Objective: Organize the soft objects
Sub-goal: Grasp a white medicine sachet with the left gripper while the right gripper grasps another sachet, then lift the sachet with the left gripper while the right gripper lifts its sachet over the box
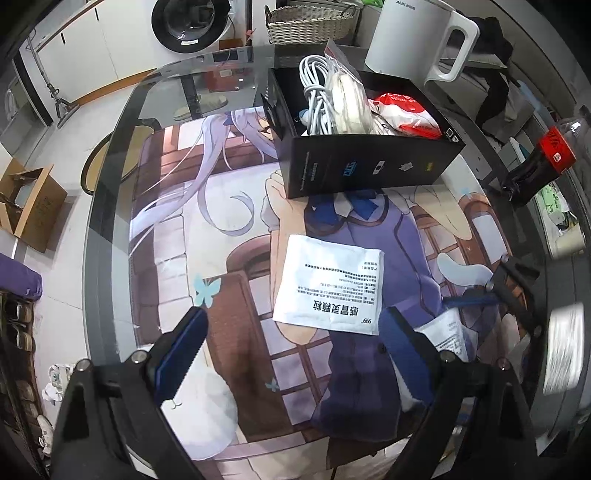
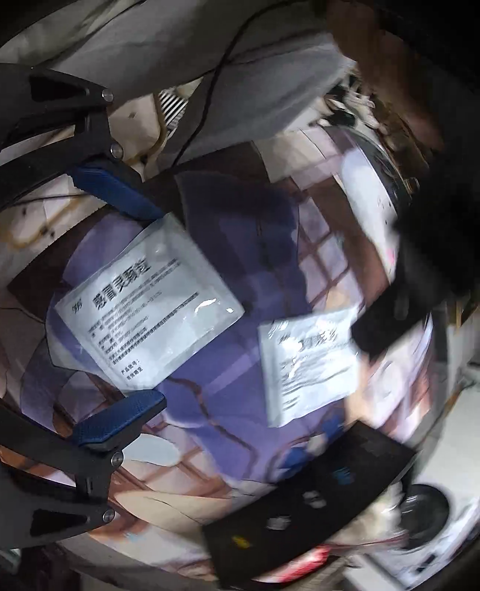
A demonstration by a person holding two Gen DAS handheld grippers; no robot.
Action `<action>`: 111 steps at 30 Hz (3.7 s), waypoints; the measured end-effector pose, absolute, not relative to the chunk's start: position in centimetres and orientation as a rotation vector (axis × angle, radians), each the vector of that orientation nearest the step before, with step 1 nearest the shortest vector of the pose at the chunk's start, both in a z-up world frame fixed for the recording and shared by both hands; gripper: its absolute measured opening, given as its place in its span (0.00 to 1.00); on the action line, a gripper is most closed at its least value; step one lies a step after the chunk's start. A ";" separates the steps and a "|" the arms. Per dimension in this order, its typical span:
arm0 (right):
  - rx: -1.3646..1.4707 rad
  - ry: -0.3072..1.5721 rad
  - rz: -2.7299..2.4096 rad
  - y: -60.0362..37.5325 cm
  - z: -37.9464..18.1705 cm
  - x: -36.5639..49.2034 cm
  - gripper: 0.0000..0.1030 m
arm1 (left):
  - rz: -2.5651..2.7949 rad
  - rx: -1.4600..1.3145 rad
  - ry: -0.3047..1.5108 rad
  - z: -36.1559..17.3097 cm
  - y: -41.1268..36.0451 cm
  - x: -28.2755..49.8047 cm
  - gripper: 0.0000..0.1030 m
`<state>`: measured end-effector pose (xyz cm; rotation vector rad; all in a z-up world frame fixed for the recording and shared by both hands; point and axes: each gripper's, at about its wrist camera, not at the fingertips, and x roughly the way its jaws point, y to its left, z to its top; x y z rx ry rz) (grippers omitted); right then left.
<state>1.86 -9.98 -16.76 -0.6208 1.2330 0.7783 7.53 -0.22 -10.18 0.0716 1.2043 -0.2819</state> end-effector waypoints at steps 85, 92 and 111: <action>-0.192 0.587 0.461 -18.6 -1.4 4.4 0.20 | -0.221 0.123 0.560 1.4 -3.7 4.9 0.20; -0.148 0.317 0.434 -19.2 2.7 1.3 0.20 | -0.183 0.078 0.366 4.5 -2.7 2.8 0.20; -0.073 0.160 0.411 -20.7 4.0 -1.5 0.20 | -0.183 0.030 0.263 6.6 -1.0 0.3 0.20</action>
